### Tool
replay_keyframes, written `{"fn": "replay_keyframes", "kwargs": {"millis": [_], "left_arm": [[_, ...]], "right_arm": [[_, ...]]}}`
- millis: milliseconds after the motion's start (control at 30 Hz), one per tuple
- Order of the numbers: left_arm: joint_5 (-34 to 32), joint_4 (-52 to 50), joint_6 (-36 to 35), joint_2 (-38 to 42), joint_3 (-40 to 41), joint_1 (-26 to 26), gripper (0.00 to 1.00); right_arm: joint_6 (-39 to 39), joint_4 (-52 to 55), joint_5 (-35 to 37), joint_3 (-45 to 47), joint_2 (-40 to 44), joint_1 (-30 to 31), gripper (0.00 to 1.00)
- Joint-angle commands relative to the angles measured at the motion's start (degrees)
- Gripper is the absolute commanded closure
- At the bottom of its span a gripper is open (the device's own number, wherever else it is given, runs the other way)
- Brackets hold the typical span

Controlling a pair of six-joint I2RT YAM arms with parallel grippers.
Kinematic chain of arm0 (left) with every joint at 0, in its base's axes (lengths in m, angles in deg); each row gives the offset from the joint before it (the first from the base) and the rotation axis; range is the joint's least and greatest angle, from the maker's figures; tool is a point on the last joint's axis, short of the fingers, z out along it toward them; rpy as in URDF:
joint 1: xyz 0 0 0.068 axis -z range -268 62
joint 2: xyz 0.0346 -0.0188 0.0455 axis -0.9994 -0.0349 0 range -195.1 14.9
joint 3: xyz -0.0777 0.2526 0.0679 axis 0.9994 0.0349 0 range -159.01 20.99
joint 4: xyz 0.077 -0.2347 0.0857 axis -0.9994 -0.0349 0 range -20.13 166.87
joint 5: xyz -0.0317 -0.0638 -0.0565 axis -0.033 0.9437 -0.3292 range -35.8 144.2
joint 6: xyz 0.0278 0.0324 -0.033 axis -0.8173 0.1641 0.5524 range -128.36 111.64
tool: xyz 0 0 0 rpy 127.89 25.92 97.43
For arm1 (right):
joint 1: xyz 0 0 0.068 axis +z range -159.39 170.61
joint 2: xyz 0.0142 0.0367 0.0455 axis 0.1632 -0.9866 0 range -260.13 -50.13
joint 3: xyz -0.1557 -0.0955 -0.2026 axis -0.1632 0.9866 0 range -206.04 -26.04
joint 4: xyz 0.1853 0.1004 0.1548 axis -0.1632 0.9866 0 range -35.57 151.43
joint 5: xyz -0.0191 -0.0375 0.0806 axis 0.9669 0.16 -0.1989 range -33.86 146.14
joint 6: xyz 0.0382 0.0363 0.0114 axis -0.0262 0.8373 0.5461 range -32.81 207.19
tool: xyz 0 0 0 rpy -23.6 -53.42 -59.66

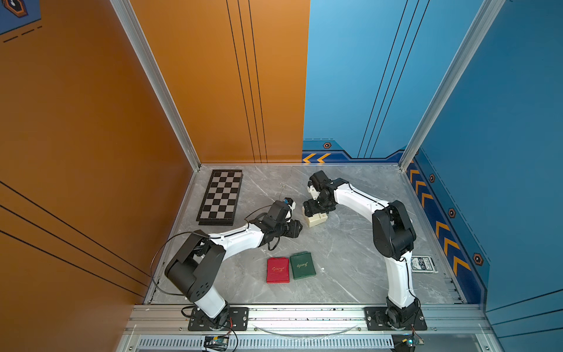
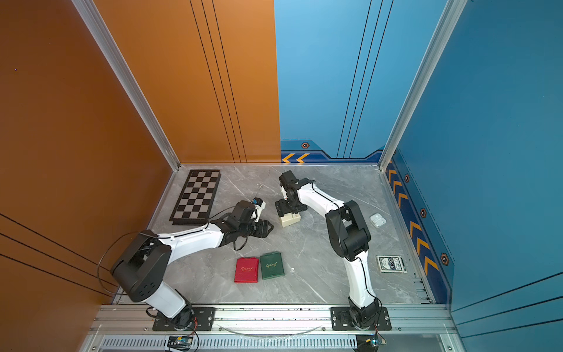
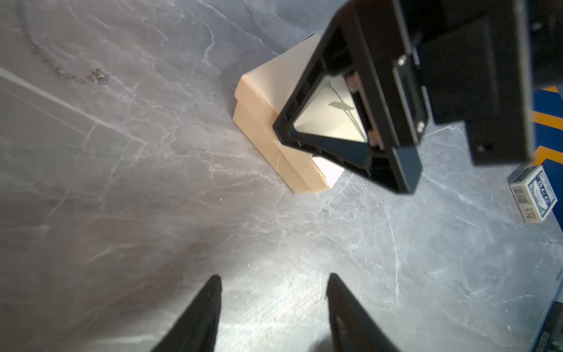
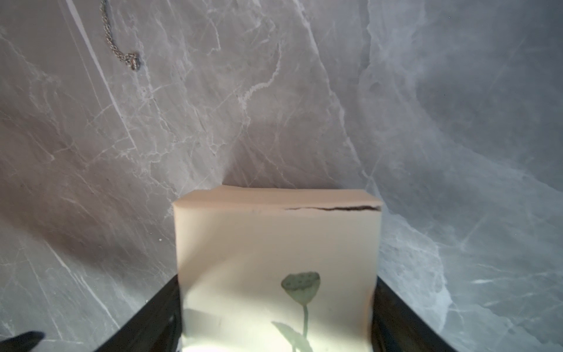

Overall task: Take the necklace out of the lift-off lid jewelry box
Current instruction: Close the lid on the jewelry box.

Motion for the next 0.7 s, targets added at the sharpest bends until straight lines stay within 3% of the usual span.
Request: {"fn": "replay_keyframes", "kwargs": {"millis": [0, 133, 667], "left_arm": [[3.1, 0.2, -1.1, -4.4, -3.6, -0.4, 0.61], [2.2, 0.3, -0.9, -8.9, -6.3, -0.8, 0.74], [3.9, 3.2, -1.4, -18.9, -13.8, -3.3, 0.84]], "right_arm": [[-1.6, 5.1, 0.9, 4.3, -3.8, -0.2, 0.22], [-1.7, 4.7, 0.4, 5.0, -3.1, -0.7, 0.22], [-1.5, 3.7, -1.6, 6.2, -2.4, -0.9, 0.23]]}}
